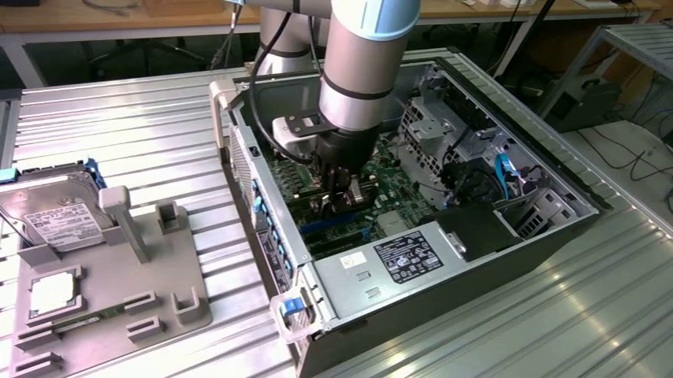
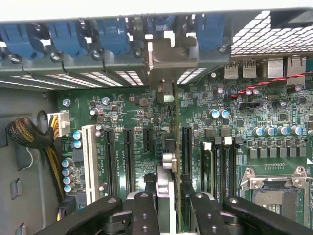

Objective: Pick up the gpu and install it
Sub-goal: 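Insert the gpu into the slot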

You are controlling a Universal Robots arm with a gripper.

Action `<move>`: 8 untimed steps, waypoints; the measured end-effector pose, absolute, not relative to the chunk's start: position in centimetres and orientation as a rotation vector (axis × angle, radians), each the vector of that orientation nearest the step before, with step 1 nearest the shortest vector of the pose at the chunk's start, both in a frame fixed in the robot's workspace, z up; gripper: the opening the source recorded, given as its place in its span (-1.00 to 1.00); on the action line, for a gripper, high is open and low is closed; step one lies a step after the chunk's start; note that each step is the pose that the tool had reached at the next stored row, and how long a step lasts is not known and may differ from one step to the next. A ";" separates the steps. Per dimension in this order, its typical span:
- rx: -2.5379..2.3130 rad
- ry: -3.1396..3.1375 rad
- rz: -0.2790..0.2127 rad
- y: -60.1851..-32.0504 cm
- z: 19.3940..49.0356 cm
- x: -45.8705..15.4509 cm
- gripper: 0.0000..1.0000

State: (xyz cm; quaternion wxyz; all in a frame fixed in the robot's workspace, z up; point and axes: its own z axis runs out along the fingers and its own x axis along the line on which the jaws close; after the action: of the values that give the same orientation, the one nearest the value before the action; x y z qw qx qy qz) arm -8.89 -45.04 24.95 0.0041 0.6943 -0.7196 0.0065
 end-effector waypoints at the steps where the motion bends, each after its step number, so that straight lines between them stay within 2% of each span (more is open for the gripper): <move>1: 2.176 -2.255 0.020 -45.1 25.0 -8.9 -0.40; 8: 2.170 -2.260 0.020 -45.3 25.0 -8.9 -0.40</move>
State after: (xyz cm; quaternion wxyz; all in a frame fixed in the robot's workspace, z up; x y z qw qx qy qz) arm -8.88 -45.26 24.95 0.0041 0.6925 -0.7214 0.0064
